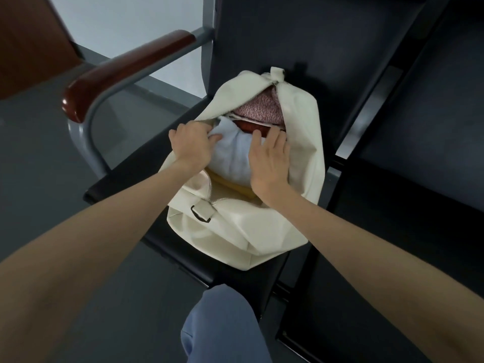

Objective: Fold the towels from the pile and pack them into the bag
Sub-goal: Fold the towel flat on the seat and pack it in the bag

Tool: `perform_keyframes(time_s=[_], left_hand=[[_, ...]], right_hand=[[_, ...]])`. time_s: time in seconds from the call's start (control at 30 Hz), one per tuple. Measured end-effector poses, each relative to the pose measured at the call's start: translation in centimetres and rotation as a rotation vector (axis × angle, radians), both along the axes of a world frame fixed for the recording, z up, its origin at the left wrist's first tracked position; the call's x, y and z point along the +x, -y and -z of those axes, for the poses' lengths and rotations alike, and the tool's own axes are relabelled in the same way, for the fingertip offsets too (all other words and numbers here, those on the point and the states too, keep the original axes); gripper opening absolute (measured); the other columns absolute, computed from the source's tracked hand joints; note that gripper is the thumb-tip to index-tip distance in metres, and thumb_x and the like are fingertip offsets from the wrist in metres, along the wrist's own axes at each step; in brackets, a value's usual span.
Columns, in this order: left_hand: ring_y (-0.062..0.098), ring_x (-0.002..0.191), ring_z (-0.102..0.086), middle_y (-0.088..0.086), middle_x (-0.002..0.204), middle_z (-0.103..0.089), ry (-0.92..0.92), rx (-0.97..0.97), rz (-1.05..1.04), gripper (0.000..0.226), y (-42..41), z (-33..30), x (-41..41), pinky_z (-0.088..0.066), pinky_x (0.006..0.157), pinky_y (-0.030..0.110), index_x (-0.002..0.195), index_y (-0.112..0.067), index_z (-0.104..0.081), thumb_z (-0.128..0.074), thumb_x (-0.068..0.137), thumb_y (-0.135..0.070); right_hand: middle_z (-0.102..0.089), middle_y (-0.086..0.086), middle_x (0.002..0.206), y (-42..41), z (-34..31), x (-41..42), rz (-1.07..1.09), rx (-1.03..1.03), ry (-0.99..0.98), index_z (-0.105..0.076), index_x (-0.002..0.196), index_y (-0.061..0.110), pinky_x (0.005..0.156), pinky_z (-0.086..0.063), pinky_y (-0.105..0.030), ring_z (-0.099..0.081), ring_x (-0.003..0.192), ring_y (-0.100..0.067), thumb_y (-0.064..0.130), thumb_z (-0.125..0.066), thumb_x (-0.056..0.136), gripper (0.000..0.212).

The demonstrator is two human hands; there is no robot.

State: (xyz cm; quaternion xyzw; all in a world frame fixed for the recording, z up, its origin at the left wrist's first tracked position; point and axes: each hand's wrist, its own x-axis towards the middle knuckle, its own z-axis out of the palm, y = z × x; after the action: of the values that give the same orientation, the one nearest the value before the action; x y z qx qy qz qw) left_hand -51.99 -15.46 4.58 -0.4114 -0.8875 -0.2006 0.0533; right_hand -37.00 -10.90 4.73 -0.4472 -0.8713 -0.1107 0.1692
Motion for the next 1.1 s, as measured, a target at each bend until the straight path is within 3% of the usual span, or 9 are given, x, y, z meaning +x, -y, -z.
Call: perform_keyframes(time_s=[0.1,0.2,0.33,0.47,0.57,0.7,0.87,1.0,1.1], left_hand=[[0.029,0.082,-0.057,0.008,0.084,-0.062,-0.115,0.185,0.176,0.026,2.0,0.4,-1.2,-0.042,0.079,0.042,0.102,-0.020,-0.069,-0.052,0.095,-0.038],[0.030,0.088,-0.054,0.013,0.099,-0.056,-0.235,0.258,0.092,0.024,3.8,0.8,-1.4,-0.043,0.078,0.039,0.103,-0.007,-0.057,-0.060,0.087,-0.024],[0.029,0.094,-0.060,0.013,0.103,-0.063,0.171,0.226,-0.062,0.027,4.1,0.6,-2.3,-0.046,0.080,0.035,0.109,-0.004,-0.057,-0.060,0.086,-0.017],[0.017,0.077,-0.053,0.005,0.086,-0.062,0.185,0.533,-0.163,0.015,3.4,-1.9,-2.1,-0.033,0.068,0.021,0.094,-0.003,-0.061,-0.053,0.091,-0.016],[0.015,0.071,-0.053,0.003,0.079,-0.061,0.150,0.662,-0.119,0.014,2.6,-3.1,-1.1,-0.038,0.066,0.025,0.088,-0.005,-0.060,-0.054,0.088,-0.017],[0.018,0.071,-0.055,0.005,0.081,-0.064,0.162,0.561,-0.099,0.013,3.0,-2.7,-0.6,-0.041,0.065,0.028,0.092,-0.007,-0.060,-0.055,0.090,-0.018],[0.023,0.085,-0.062,0.005,0.093,-0.068,0.162,0.400,-0.108,0.022,4.6,-2.9,-0.2,-0.047,0.074,0.035,0.102,-0.010,-0.062,-0.053,0.095,-0.029],[0.027,0.108,-0.055,0.011,0.114,-0.061,0.213,0.319,-0.094,0.036,5.2,-4.4,1.7,-0.039,0.089,0.034,0.121,-0.006,-0.053,-0.054,0.095,-0.032],[0.034,0.122,-0.044,0.020,0.131,-0.049,0.156,0.286,-0.062,0.047,5.0,-6.0,5.1,-0.034,0.101,0.038,0.134,-0.002,-0.043,-0.053,0.095,-0.027]], right_hand=[[-0.036,-0.018,0.135,-0.3,-0.4,-0.2,-0.291,-0.187,0.227,-0.038,0.134,0.011,0.092,-0.036,-0.039,-0.039,0.119,-0.035,0.002,-0.057,0.081,0.057],[-0.007,-0.004,0.159,-1.3,0.1,-1.3,-0.387,-0.570,0.351,-0.007,0.152,0.024,0.111,-0.022,-0.050,-0.013,0.140,-0.045,0.017,-0.047,0.096,0.069],[0.013,0.005,0.160,-1.9,2.2,-2.9,-0.412,-0.672,0.424,0.011,0.151,0.032,0.114,-0.008,-0.062,0.004,0.143,-0.048,0.027,-0.035,0.101,0.068],[0.010,0.005,0.161,-2.0,2.8,-3.2,-0.377,-0.682,0.437,0.002,0.151,0.038,0.112,-0.004,-0.064,0.008,0.141,-0.051,0.032,-0.030,0.103,0.058],[0.010,0.003,0.161,-1.7,2.6,-4.2,-0.358,-0.654,0.478,-0.004,0.151,0.040,0.111,-0.003,-0.064,0.008,0.140,-0.052,0.034,-0.030,0.103,0.055],[0.006,0.003,0.161,-2.4,2.2,-5.4,-0.370,-0.653,0.538,-0.006,0.151,0.040,0.113,-0.005,-0.060,0.004,0.142,-0.049,0.037,-0.028,0.103,0.054],[-0.010,-0.011,0.160,-2.9,-0.7,-2.3,-0.440,-0.743,0.434,-0.011,0.153,0.020,0.115,-0.018,-0.036,-0.021,0.144,-0.032,0.025,-0.032,0.103,0.055],[-0.034,-0.011,0.150,-2.5,-3.7,4.1,-0.433,-0.523,0.270,-0.029,0.147,0.015,0.110,-0.030,-0.041,-0.033,0.137,-0.030,0.024,-0.042,0.098,0.051],[-0.033,-0.013,0.150,-2.7,-5.9,10.2,-0.388,-0.426,0.235,-0.032,0.146,0.013,0.111,-0.027,-0.041,-0.031,0.138,-0.030,0.024,-0.044,0.098,0.051]])
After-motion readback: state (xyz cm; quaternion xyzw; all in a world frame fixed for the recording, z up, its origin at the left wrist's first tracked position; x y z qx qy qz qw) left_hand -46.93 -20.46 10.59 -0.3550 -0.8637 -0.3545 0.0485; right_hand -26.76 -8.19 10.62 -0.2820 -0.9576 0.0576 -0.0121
